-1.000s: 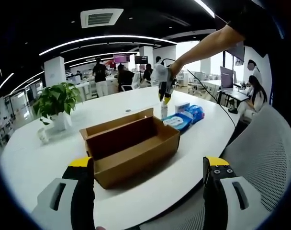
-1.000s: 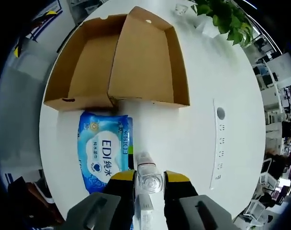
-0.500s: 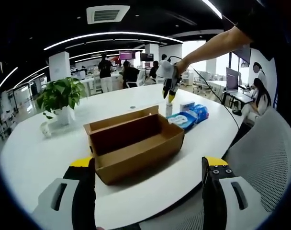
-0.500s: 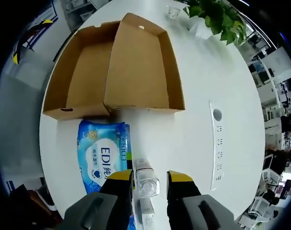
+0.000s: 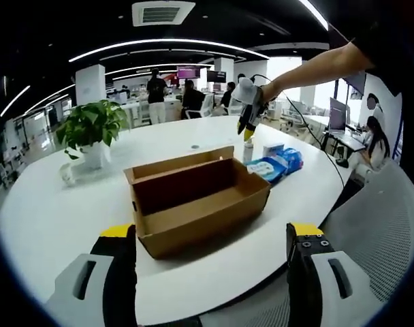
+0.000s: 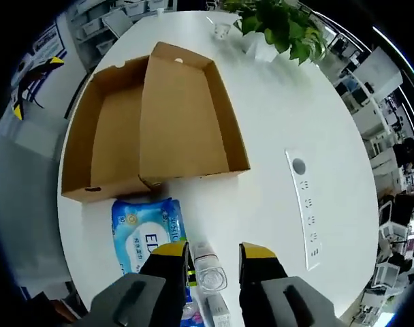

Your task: Operate the shoe box by opening the lid, removing the specified soft item, and placing it in the target area until the item is outside and the box remains undamaged.

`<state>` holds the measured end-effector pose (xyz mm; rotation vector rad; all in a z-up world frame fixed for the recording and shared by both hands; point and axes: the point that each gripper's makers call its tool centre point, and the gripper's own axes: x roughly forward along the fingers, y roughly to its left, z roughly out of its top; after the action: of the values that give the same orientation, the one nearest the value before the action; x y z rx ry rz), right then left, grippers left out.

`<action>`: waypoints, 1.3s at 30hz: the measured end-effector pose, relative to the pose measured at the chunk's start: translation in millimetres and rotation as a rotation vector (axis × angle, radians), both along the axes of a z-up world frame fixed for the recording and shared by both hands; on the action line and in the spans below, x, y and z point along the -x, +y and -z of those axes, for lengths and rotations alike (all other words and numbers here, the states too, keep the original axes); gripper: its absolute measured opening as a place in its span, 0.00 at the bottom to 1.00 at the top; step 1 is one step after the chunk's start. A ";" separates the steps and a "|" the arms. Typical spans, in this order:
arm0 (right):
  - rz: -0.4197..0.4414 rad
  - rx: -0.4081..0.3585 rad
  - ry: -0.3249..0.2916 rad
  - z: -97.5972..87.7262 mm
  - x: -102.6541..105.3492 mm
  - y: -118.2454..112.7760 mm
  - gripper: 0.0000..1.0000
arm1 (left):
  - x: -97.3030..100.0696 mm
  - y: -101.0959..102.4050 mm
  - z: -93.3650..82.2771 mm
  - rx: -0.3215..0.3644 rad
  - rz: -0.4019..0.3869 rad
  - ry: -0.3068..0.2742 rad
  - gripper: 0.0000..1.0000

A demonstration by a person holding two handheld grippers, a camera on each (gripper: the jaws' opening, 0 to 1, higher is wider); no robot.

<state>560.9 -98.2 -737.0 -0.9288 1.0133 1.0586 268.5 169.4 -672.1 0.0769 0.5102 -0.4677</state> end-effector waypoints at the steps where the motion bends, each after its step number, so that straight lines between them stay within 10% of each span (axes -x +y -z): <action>1: 0.008 -0.011 0.001 -1.0 0.5 2.0 0.27 | -1.6 0.8 0.1 0.002 -0.003 0.004 0.90; 39: 0.381 -0.322 0.027 -4.8 -17.1 49.6 0.26 | -75.5 74.2 71.8 0.007 -0.273 0.219 0.40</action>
<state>578.0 -48.6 -732.2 -0.4388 0.9603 0.8786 344.0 243.6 -743.9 -0.0513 0.7223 -0.2107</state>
